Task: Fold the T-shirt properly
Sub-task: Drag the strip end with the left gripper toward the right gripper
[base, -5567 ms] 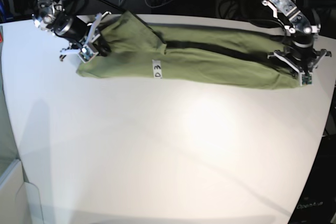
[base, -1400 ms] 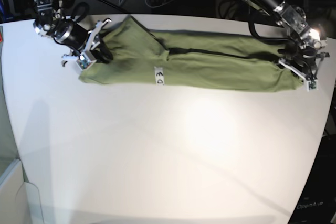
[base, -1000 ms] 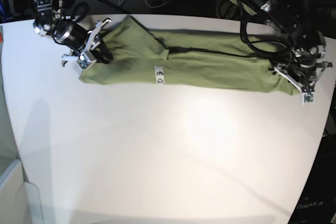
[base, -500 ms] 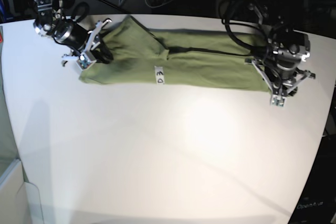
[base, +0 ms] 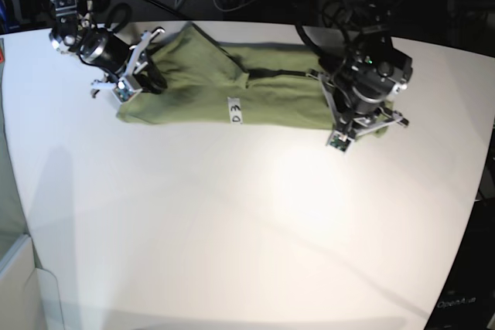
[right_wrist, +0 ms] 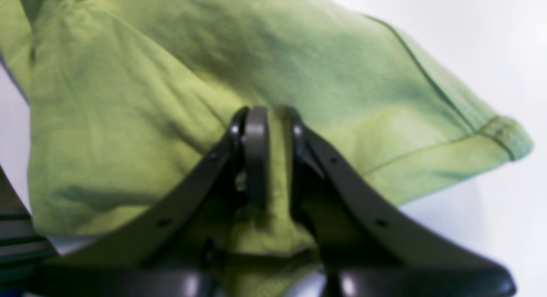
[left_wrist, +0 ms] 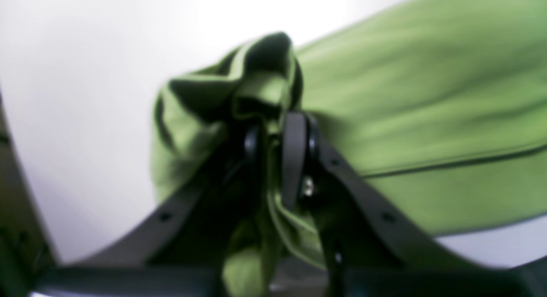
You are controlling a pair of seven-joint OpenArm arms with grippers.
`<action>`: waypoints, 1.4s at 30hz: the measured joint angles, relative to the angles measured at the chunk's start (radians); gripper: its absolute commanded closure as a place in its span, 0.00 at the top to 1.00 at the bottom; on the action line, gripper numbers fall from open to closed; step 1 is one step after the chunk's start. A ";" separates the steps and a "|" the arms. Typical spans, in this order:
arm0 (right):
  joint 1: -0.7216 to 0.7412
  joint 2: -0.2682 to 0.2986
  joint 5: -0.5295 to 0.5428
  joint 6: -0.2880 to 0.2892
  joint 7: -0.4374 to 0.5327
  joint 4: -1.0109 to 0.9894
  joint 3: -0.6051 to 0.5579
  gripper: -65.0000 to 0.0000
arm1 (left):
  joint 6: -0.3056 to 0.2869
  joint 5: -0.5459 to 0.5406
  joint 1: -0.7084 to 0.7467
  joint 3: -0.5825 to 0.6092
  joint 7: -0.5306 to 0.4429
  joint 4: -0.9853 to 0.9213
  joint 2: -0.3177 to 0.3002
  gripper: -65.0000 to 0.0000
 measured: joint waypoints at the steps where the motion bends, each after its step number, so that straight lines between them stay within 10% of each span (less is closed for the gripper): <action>1: 0.000 0.000 0.000 0.000 0.000 0.000 0.000 0.10 | -0.001 -0.016 0.005 0.019 0.017 0.000 0.000 0.04; 33: -0.006 0.000 0.000 0.000 0.007 0.000 0.000 0.10 | 0.006 -0.258 0.009 0.166 0.059 -0.053 -0.003 0.06; 39: -0.006 0.000 0.000 0.000 0.007 0.000 0.000 0.10 | 0.006 -0.266 0.010 0.166 0.063 -0.053 -0.003 0.54; 42: -0.006 0.000 0.000 0.000 0.007 0.000 -0.001 0.10 | 0.007 -0.322 0.012 0.163 0.066 -0.046 -0.003 0.59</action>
